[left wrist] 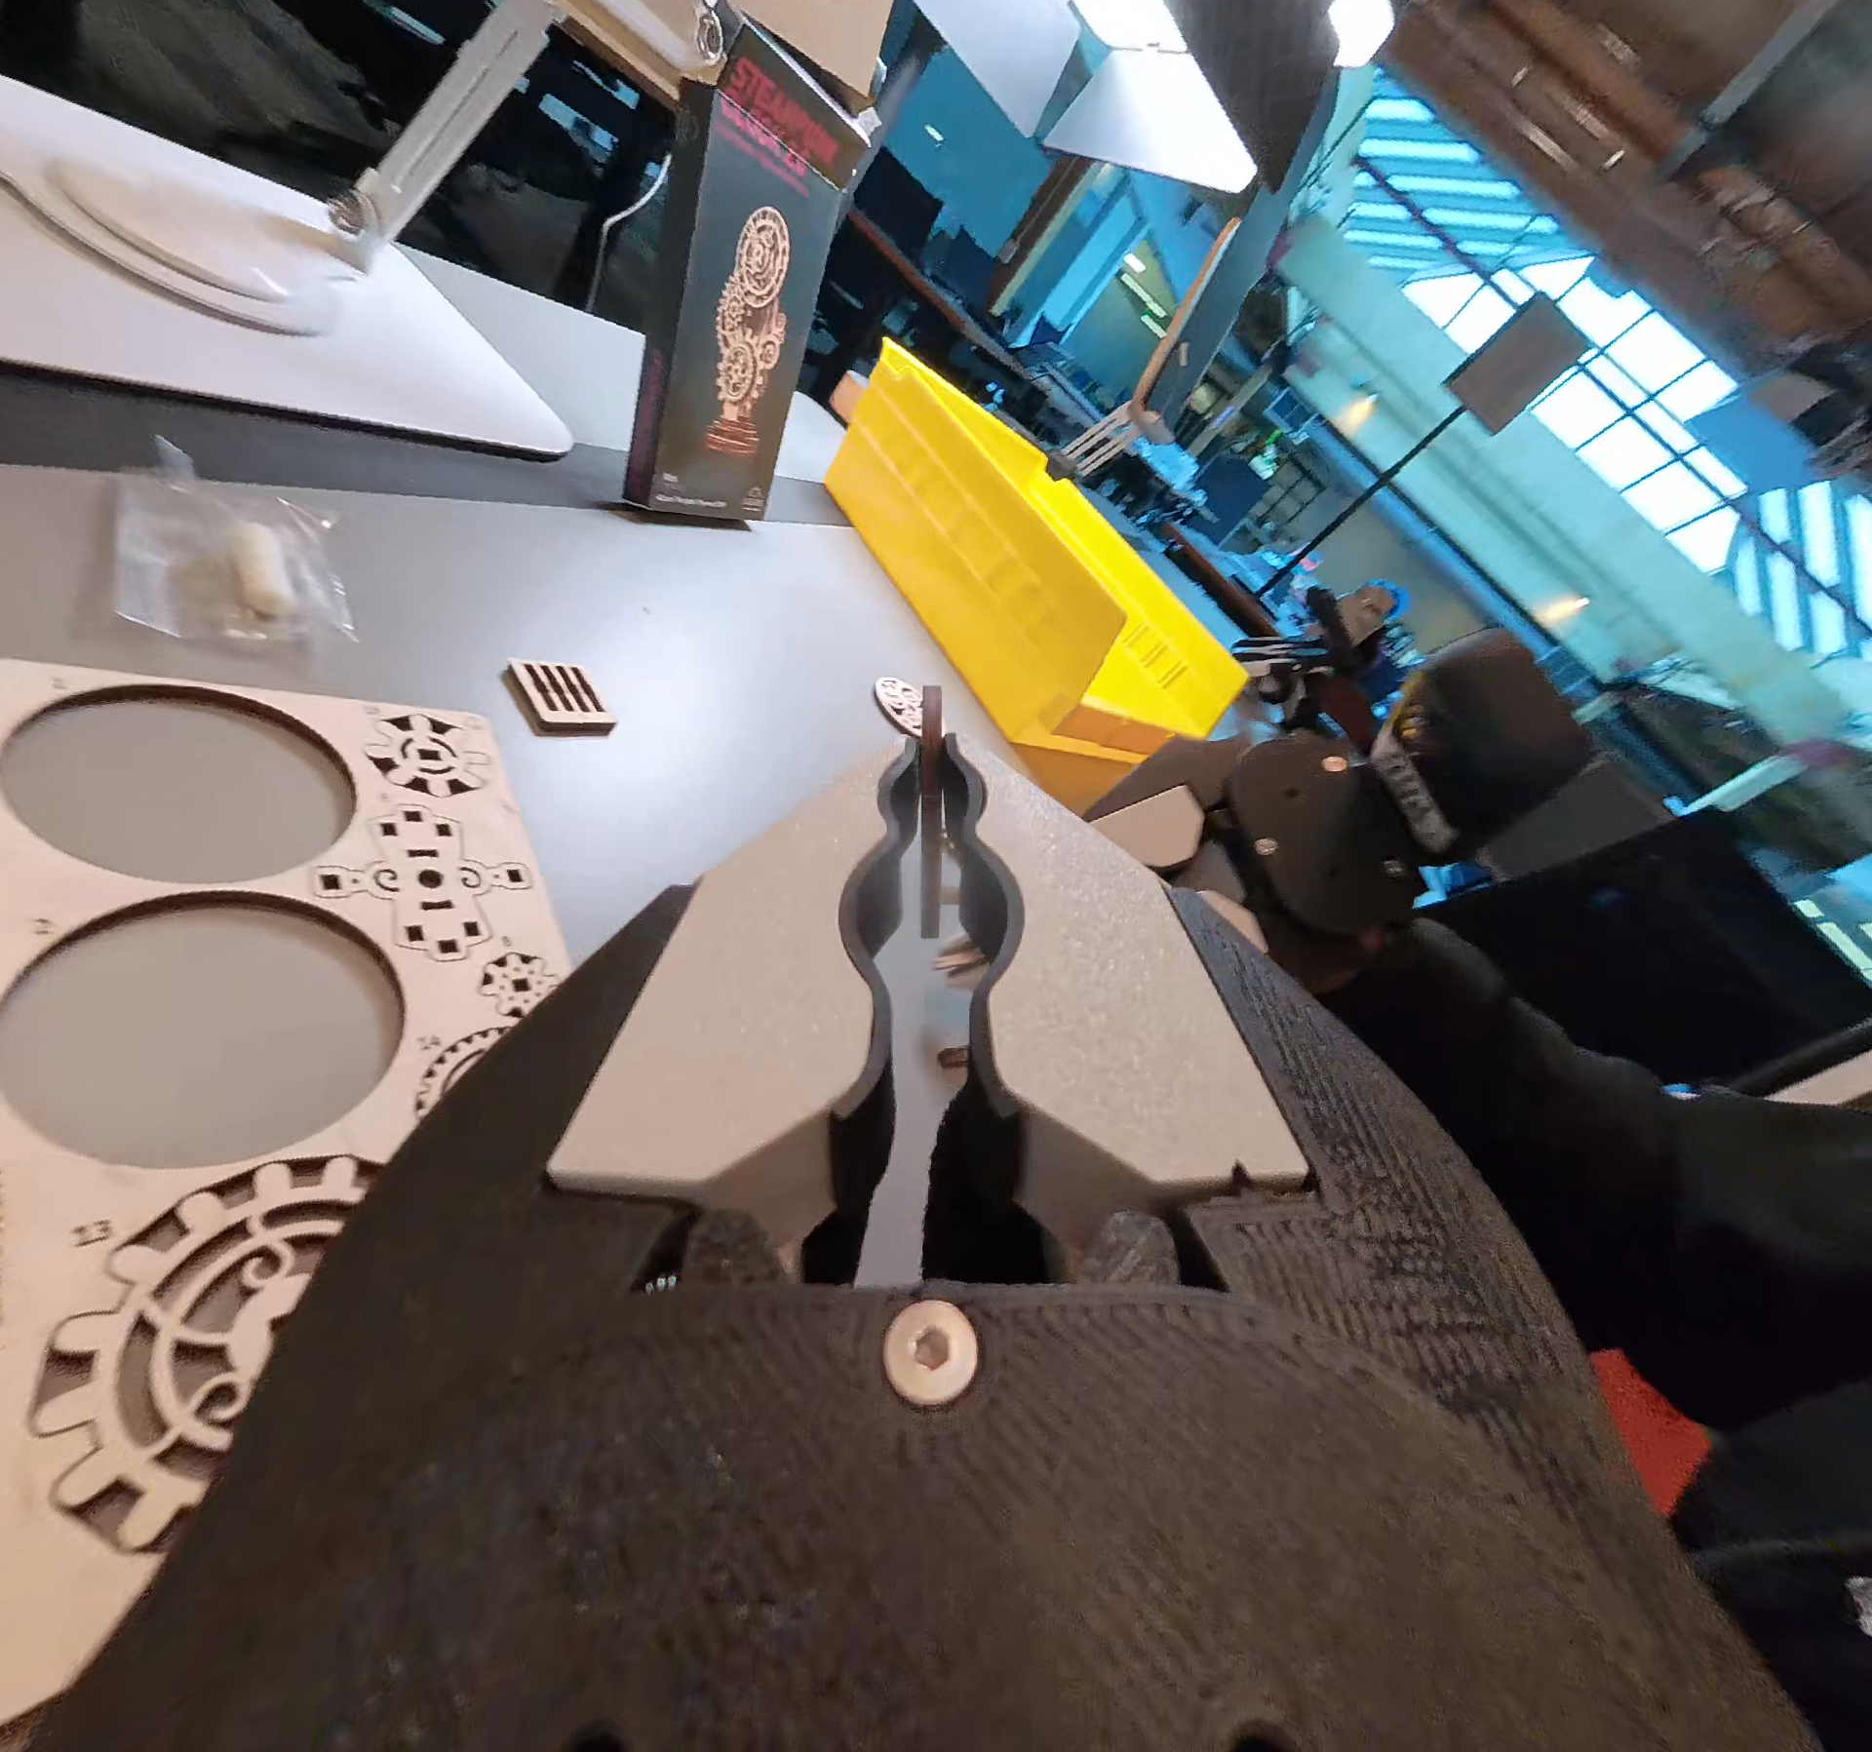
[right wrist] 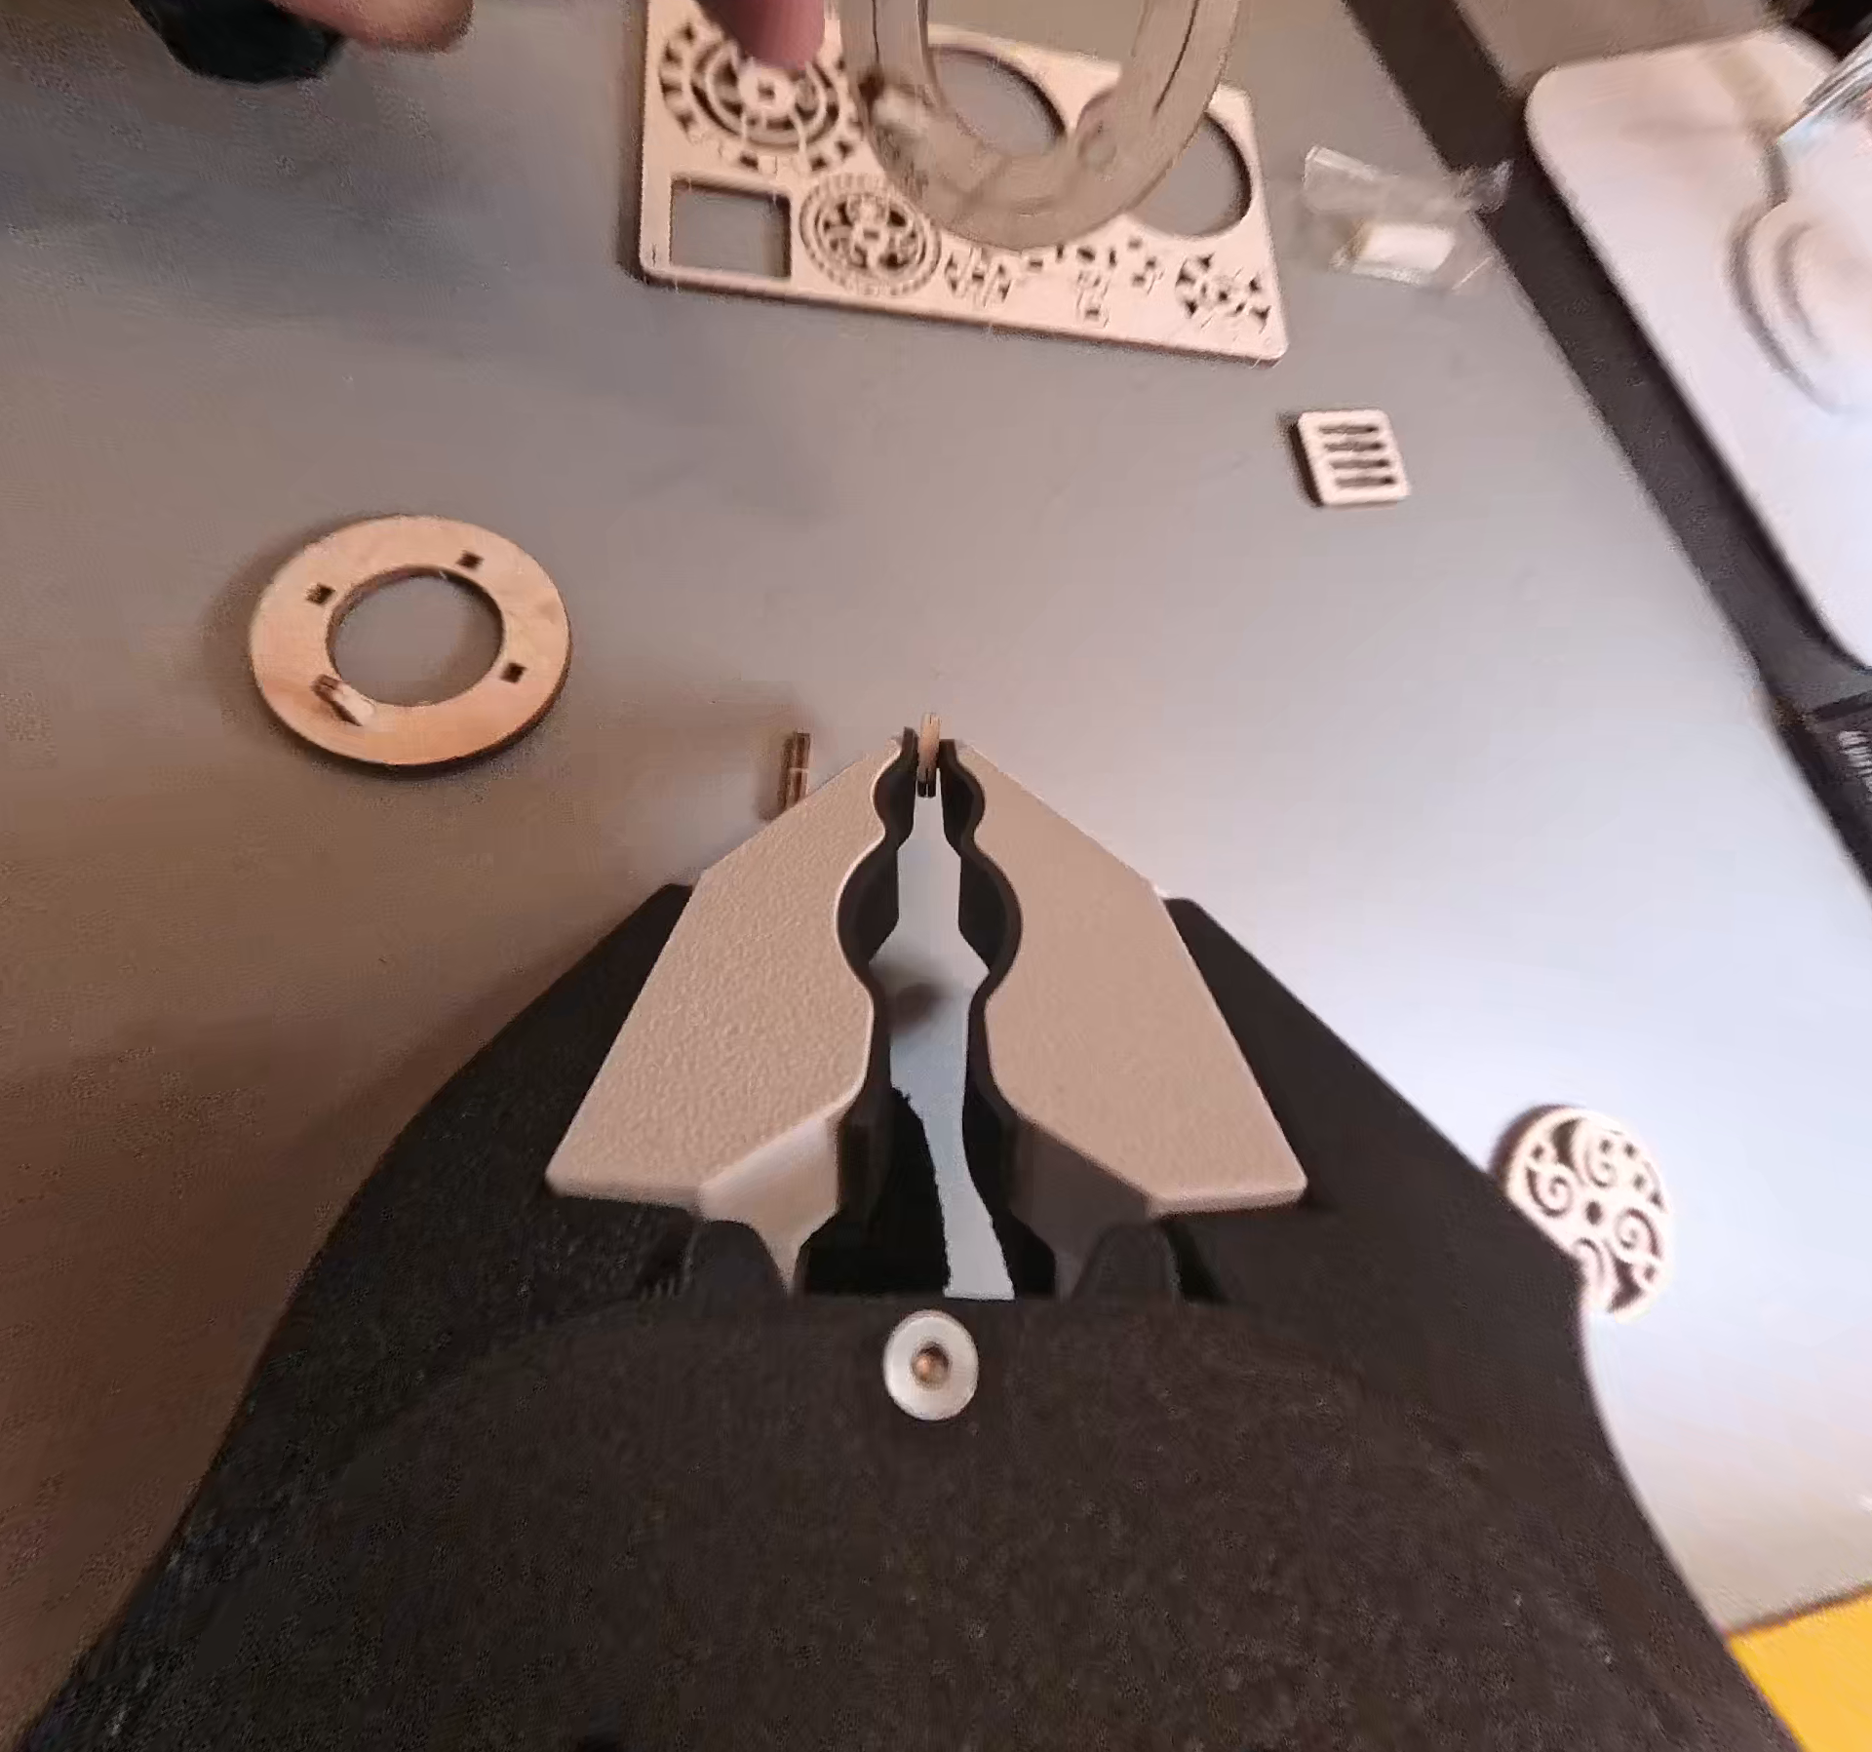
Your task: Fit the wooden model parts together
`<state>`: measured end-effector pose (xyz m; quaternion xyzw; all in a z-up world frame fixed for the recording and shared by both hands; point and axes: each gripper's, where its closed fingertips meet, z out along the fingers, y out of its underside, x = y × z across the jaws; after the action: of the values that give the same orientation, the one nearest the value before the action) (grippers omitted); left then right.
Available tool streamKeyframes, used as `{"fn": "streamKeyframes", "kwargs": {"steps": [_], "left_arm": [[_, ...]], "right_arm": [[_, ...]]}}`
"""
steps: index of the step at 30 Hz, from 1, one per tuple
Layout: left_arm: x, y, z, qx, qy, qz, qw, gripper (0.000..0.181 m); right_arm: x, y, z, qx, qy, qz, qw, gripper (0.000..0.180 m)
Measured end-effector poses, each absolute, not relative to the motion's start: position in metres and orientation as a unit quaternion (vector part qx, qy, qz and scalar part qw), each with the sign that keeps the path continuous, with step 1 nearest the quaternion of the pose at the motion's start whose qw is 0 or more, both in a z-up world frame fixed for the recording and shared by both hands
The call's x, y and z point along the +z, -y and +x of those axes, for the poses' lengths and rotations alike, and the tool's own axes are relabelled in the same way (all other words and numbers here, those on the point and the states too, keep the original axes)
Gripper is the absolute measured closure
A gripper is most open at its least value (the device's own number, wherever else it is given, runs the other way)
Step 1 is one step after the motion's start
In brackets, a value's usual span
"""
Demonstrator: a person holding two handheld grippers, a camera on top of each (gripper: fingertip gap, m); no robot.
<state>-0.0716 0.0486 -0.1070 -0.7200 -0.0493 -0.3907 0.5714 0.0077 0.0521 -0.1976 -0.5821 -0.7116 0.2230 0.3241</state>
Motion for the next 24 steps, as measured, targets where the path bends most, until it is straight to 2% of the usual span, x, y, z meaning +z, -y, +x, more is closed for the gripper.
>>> {"fn": "streamKeyframes", "kwargs": {"steps": [3,8,14,16,20,24], "left_arm": [[-0.110,-0.048,-0.069,-0.413,0.058,-0.715,0.562,0.180],[-0.119,-0.050,-0.059,-0.425,0.054,-0.719,0.547,0.180],[-0.118,-0.053,-0.045,-0.442,0.073,-0.708,0.546,0.180],[-0.119,-0.054,-0.038,-0.420,0.068,-0.720,0.549,0.180],[-0.120,-0.054,-0.029,-0.393,0.063,-0.743,0.538,0.179],[-0.130,-0.053,-0.026,-0.373,0.060,-0.769,0.516,0.178]], "right_arm": [[-0.211,-0.059,0.009,0.189,0.722,-0.595,0.298,0.169],[-0.200,-0.067,0.013,0.193,0.713,-0.604,0.300,0.150],[-0.115,-0.031,-0.003,0.361,0.652,-0.544,0.386,0.155],[-0.112,-0.021,-0.009,0.333,0.671,-0.517,0.414,0.156],[-0.141,-0.021,-0.014,0.213,0.738,-0.459,0.447,0.157],[-0.153,-0.024,-0.016,0.153,0.759,-0.422,0.471,0.168]]}}
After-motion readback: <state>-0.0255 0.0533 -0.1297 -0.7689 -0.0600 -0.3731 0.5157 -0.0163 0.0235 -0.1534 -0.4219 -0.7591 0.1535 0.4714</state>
